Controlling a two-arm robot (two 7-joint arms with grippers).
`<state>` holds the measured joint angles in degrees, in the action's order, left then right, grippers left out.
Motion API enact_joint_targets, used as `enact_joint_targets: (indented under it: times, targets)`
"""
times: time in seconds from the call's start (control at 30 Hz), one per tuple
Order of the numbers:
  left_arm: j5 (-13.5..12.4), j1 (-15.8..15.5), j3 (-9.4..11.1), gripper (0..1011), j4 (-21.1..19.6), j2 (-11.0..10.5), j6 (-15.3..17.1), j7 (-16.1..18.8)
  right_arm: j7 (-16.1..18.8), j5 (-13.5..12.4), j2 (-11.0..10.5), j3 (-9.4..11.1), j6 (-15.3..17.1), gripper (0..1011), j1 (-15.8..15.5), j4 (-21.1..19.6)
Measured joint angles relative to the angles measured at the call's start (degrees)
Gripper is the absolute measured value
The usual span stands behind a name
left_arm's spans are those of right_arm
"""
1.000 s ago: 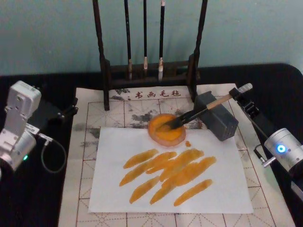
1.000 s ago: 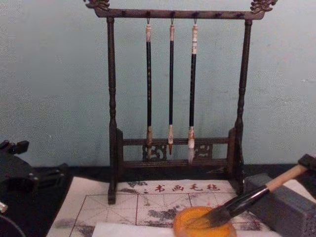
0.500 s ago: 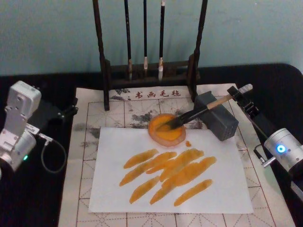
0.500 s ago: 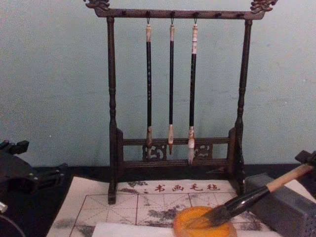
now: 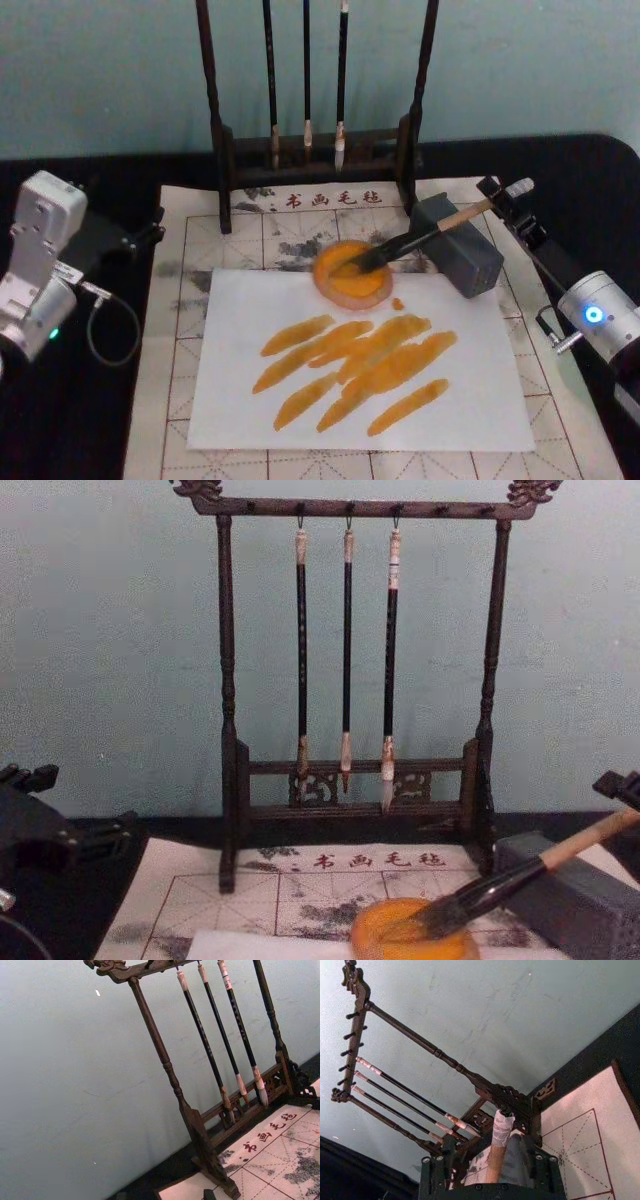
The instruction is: Pick up the brush from the inkstone, write on the paper, then place the brush back to its original position.
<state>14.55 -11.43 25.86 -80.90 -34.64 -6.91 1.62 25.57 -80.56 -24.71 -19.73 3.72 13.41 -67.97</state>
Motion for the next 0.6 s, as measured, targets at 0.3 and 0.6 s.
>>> enact_joint_targets:
  times: [0.3, 0.6]
  targets:
    - [0.00, 0.00, 0.00, 1001, 0.00, 0.00, 0.00, 0.00, 0.00, 0.00, 0.00, 0.00, 0.00, 1000, 0.00, 0.00]
    - [0.00, 0.00, 0.00, 1001, 0.00, 0.00, 0.00, 0.00, 0.10, -0.18, -0.01, 0.12, 0.02, 1000, -0.01, -0.06]
